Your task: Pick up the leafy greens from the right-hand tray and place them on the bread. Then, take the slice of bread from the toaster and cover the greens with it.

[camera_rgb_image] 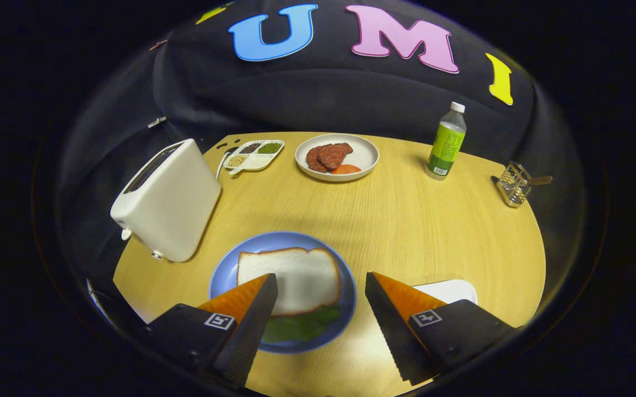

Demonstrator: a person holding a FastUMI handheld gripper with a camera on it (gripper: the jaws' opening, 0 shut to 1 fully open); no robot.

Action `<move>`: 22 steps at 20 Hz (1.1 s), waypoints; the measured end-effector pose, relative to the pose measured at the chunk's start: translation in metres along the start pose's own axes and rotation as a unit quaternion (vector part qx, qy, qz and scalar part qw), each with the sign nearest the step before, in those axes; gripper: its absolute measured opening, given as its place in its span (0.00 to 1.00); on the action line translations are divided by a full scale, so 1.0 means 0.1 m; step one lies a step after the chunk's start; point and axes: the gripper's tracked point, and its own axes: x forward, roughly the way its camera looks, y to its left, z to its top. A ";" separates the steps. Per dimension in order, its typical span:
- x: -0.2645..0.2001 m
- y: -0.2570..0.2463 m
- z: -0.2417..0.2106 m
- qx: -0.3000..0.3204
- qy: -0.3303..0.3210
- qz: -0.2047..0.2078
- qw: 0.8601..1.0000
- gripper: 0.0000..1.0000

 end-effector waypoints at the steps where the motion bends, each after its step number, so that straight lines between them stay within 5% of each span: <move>1: -0.06 -0.06 0.04 -0.001 -0.008 -0.005 1.000 1.00; 11: -0.89 -0.89 0.60 -0.034 -0.130 -0.070 0.988 0.99; 18: -1.39 -1.51 0.84 -0.023 -0.186 -0.068 0.980 0.98; 22: -1.82 -1.86 1.15 -0.020 -0.256 -0.086 0.963 0.98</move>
